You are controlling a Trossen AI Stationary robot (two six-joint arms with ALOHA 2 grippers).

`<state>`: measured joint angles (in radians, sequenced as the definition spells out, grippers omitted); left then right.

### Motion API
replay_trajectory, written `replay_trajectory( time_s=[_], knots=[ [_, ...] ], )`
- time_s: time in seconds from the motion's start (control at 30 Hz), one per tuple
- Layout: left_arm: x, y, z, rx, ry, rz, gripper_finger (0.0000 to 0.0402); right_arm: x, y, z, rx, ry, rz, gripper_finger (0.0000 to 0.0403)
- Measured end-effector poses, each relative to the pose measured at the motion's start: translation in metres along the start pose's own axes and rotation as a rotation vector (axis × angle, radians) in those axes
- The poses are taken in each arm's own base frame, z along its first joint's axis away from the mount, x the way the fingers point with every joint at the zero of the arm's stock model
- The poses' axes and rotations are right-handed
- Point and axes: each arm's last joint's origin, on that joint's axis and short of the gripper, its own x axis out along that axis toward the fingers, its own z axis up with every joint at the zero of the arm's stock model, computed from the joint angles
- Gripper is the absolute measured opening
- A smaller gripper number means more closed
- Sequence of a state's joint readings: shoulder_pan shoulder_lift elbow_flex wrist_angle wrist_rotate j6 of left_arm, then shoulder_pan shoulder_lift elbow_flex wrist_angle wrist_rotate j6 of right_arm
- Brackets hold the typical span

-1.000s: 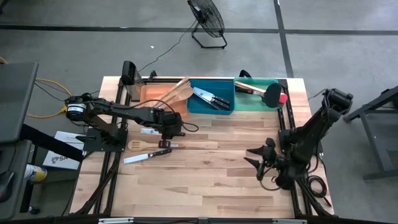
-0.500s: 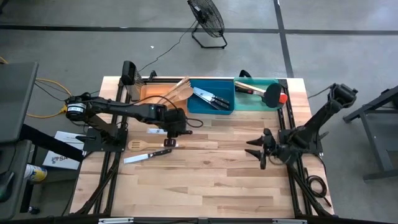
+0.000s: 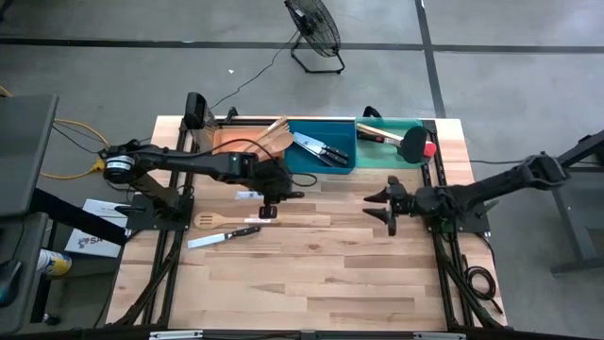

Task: Pick & Place Kitchen Items
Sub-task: Put the knife into the blue bin

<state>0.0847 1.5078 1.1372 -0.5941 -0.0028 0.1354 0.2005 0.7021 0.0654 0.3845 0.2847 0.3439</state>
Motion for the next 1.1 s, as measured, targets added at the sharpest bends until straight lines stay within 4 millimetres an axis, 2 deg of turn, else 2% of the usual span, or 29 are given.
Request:
replay_trajectory(
  time_s=[0.27, 0.6, 0.8, 1.1],
  knots=[
    [0.004, 0.007, 0.013, 0.024, -0.005, 0.039, 0.0082, 0.004, -0.018, 0.003, -0.003, 0.029, -0.008, 0.0174],
    [0.008, 0.027, 0.013, -0.054, -0.018, 0.079, 0.0082, 0.001, -0.032, -0.003, -0.014, 0.003, -0.011, 0.0174],
    [0.0, 0.033, 0.022, -0.061, -0.053, 0.091, 0.0082, -0.002, -0.033, 0.001, -0.028, -0.033, 0.015, 0.0174],
    [-0.018, 0.048, 0.048, -0.1, -0.141, 0.144, 0.0082, -0.008, -0.033, 0.009, -0.067, -0.097, 0.085, 0.0174]
  ],
)
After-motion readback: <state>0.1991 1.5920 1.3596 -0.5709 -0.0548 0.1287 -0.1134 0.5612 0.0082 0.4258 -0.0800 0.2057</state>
